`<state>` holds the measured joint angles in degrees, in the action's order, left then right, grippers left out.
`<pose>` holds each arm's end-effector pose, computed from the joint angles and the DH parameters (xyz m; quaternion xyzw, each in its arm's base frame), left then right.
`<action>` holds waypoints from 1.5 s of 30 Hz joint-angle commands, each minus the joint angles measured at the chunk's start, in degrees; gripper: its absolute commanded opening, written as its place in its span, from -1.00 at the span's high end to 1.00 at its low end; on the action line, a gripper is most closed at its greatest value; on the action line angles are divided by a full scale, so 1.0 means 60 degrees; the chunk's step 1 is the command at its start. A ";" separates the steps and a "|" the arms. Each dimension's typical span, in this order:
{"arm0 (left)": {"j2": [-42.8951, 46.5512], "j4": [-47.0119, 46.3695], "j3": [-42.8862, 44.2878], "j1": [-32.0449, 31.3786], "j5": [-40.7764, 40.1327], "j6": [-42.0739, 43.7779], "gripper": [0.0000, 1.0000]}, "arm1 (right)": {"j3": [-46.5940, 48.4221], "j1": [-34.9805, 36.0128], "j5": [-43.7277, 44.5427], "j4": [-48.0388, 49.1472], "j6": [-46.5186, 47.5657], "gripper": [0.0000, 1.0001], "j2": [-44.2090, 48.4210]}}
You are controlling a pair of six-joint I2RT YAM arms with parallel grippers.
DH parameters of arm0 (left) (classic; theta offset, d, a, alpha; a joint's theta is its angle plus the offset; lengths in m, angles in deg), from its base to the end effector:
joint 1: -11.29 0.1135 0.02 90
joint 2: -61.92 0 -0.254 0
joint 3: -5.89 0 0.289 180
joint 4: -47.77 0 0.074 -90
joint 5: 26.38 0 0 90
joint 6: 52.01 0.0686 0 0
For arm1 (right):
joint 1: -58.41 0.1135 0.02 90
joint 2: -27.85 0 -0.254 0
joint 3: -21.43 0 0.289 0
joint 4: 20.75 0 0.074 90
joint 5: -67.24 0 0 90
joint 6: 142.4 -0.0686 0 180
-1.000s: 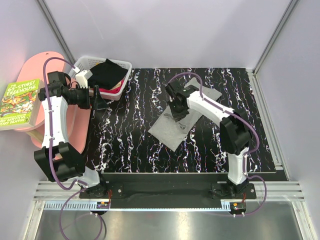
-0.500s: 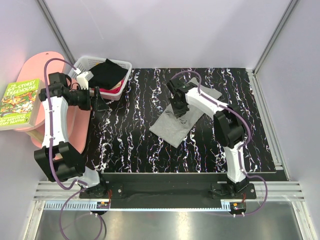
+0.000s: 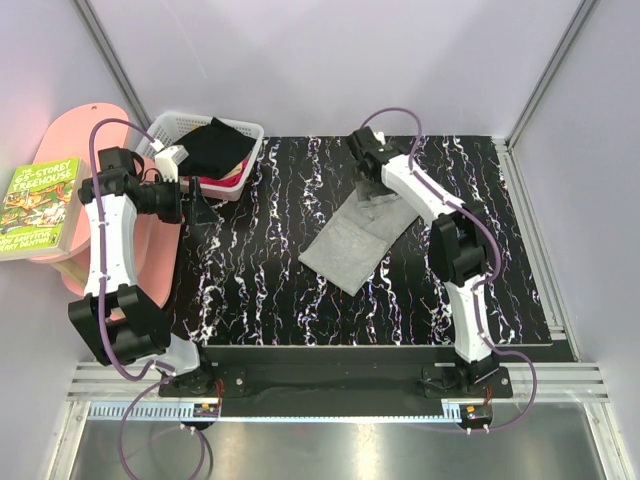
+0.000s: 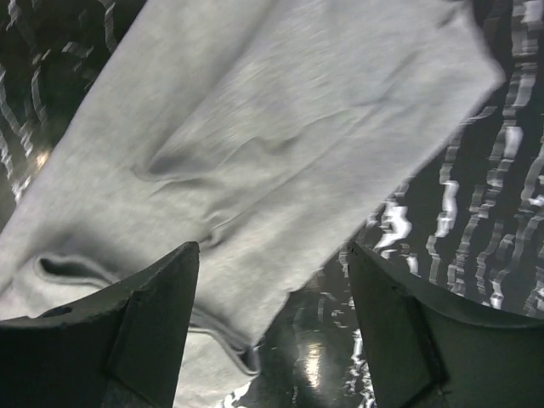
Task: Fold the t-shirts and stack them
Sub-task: Fold the folded rectangular tshirt in 1/3 of the way, then grab one side of the 2/3 rectangular tshirt with right arm
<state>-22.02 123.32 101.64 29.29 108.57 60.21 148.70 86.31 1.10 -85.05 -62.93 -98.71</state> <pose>0.3291 0.0560 0.3153 0.1199 0.8961 -0.2774 0.3251 0.4735 0.2193 0.1986 -0.0972 0.9487 -0.1165 0.2773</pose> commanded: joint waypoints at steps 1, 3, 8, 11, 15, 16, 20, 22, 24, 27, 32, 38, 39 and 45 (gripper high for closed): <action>0.0309 -0.0063 -0.0001 0.0062 0.0448 0.0179 -0.79 | 0.0941 -0.0021 0.1387 -0.1005 -0.0530 -0.53 0.0306; 0.0294 -0.0078 0.0028 0.0047 0.0463 0.0150 -0.79 | 0.0753 0.0125 0.0175 -0.1008 -0.0546 -0.27 0.0759; 0.0221 -0.0063 0.0145 0.0047 0.0579 0.0091 -0.78 | -0.0946 0.1252 -0.0913 -0.0012 -0.0047 0.55 0.2109; 0.0162 -0.0048 0.0174 0.0047 0.0653 0.0033 -0.79 | -0.1678 0.1692 -0.0916 0.0062 -0.0208 0.67 0.2300; 0.0104 -0.0063 0.0102 0.0032 0.0639 0.0062 -0.79 | -0.2790 0.2889 -0.0272 0.0281 0.0069 0.39 0.2344; 0.0089 -0.0063 0.0087 0.0032 0.0624 0.0091 -0.79 | -0.2909 0.3169 0.0252 0.0282 0.0171 0.13 0.2242; 0.0045 -0.0063 0.0057 0.0032 0.0594 0.0120 -0.79 | -0.3408 0.4473 0.1500 0.0238 0.0450 -0.38 0.2022; 0.0045 -0.0048 0.0072 0.0032 0.0667 0.0106 -0.79 | -0.3525 0.5000 0.1823 0.0223 0.0392 -0.41 0.1832; 0.0045 -0.0063 0.0087 0.0047 0.0682 0.0077 -0.79 | -0.3569 0.5251 0.1781 0.0208 0.0275 -0.41 0.1642; 0.0074 -0.0048 0.0101 0.0047 0.0697 0.0077 -0.79 | -0.3526 0.5793 0.1781 0.0252 0.0085 -0.39 0.1320; 0.0147 -0.0063 0.0101 0.0047 0.0668 0.0120 -0.80 | -0.3467 0.6058 0.2205 0.0383 -0.0106 -0.36 0.0748; 0.0177 -0.0048 0.0116 0.0032 0.0594 0.0135 -0.80 | -0.3686 0.6102 0.2468 0.0574 -0.0399 -0.34 0.0352; 0.0162 -0.0048 0.0131 0.0047 0.0609 0.0135 -0.80 | -0.3716 0.6102 0.2658 0.0589 -0.0443 -0.34 0.0250; 0.0147 -0.0004 0.0218 0.0047 0.0638 0.0120 -0.80 | -0.3994 0.6102 0.3872 0.0779 -0.0692 -0.32 -0.0204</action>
<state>-22.02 123.51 101.64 29.29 110.18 60.26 126.23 122.85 16.92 -82.51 -64.37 -97.18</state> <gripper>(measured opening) 0.898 0.665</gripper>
